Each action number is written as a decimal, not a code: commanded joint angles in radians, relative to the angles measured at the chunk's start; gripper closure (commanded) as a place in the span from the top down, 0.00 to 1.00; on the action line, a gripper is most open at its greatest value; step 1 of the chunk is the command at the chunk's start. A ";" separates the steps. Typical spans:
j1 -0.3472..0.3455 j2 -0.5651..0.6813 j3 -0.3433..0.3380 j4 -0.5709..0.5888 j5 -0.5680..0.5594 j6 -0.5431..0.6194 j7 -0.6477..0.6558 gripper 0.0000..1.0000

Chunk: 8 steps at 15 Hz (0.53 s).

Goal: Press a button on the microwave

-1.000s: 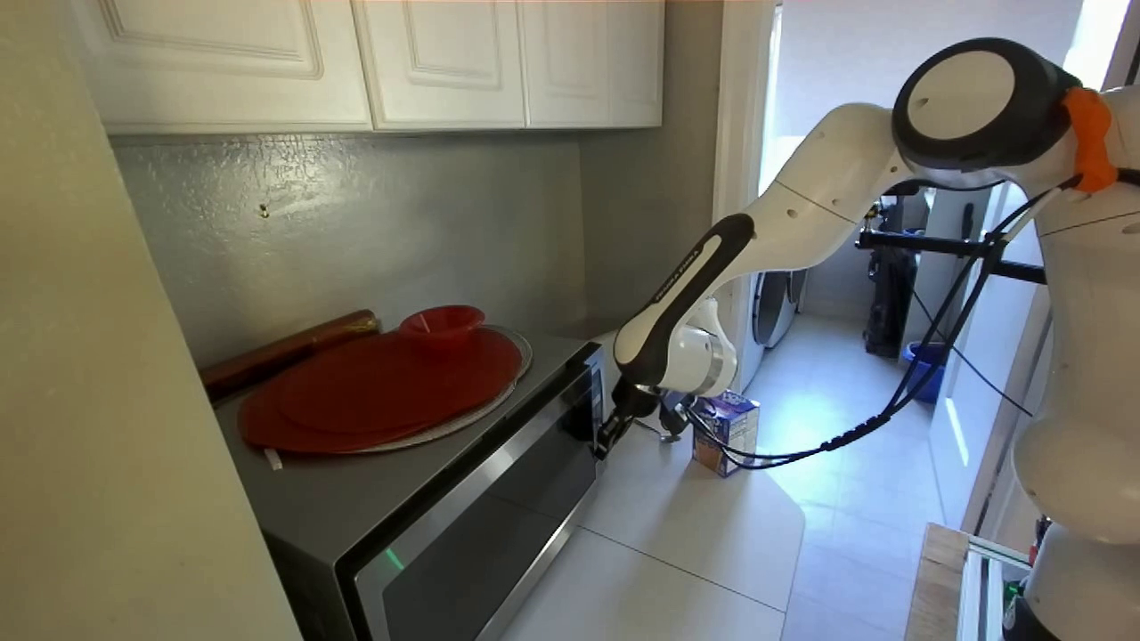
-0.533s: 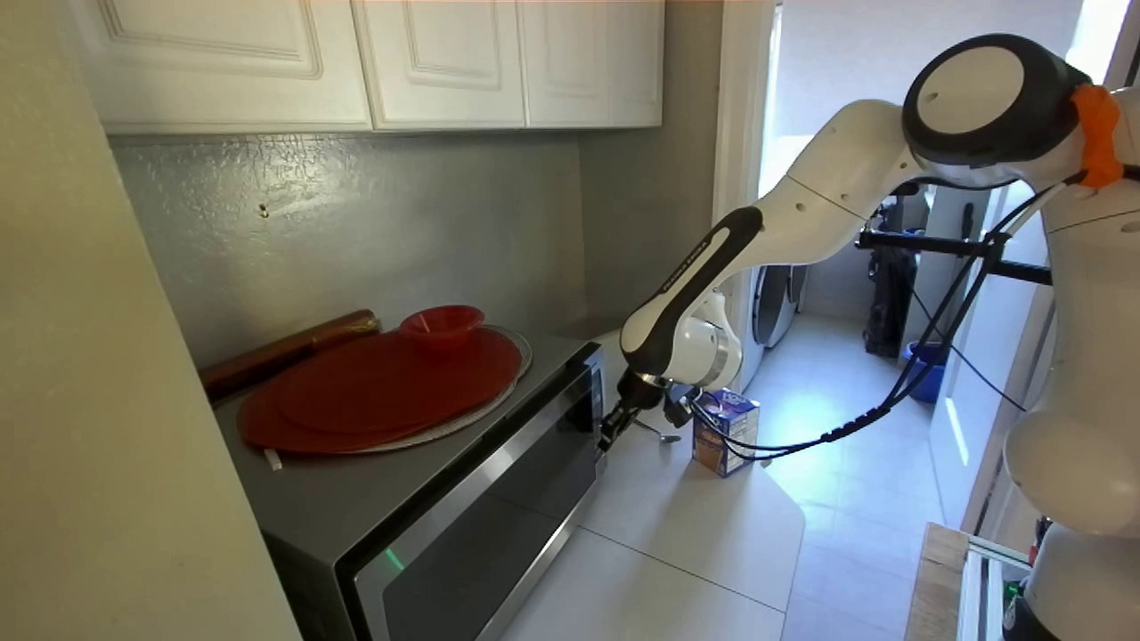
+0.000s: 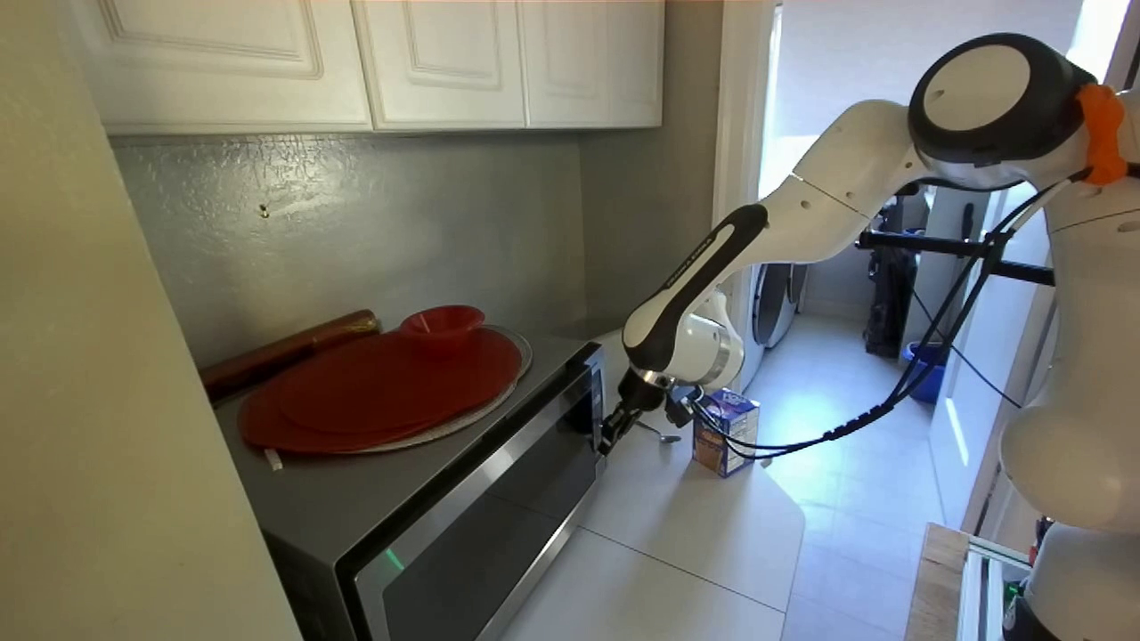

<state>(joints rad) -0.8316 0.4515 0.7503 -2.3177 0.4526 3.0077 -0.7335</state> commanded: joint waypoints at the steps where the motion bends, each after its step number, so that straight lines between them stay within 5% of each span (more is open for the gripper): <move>1: -0.051 0.024 0.048 0.013 0.028 -0.010 -0.010 0.00; 8: -0.050 0.035 0.040 0.017 0.015 -0.041 0.012 0.00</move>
<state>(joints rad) -0.8668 0.4693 0.7759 -2.3164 0.4538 2.9974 -0.7260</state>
